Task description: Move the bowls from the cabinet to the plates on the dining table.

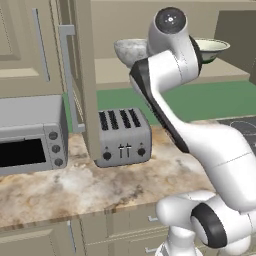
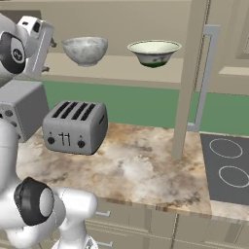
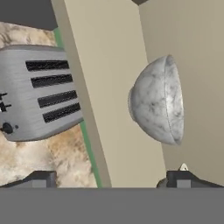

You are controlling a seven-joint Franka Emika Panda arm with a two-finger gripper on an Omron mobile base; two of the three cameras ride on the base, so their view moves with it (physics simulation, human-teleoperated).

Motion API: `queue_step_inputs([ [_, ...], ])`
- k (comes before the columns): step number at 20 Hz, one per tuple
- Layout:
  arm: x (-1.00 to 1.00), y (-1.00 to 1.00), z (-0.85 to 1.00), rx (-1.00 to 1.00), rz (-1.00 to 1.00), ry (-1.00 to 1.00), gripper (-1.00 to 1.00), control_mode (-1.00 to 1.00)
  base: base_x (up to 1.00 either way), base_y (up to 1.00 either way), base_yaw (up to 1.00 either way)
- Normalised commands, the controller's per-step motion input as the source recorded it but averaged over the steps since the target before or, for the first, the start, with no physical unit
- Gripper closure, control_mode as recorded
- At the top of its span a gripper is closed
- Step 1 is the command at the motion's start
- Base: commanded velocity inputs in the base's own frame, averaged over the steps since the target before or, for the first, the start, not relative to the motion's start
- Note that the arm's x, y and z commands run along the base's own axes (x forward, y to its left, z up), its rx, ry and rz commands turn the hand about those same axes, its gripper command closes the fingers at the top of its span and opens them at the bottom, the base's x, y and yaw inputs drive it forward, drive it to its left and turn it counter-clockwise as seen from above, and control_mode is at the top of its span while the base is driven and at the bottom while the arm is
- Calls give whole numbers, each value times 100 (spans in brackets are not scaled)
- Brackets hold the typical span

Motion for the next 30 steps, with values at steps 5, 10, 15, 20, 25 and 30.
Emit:
queue_step_inputs([
  [5, 65, 0, -1, -6, -14, 0, -100, -100, 0, 0, 0],
  [10, 61, 0, -5, -4, -15, 0, -100, -100, 0, 0, 0],
  [15, 48, 4, -1, -4, -14, 0, -100, -100, 0, 0, 0],
  [20, 48, 0, 0, -1, -13, 0, -100, -100, 0, 0, 0],
  [25, 41, 0, -4, 0, -10, 0, -100, -100, 0, 0, 0],
  [30, 25, 0, -8, 0, -5, 0, -100, -100, 0, 0, 0],
])
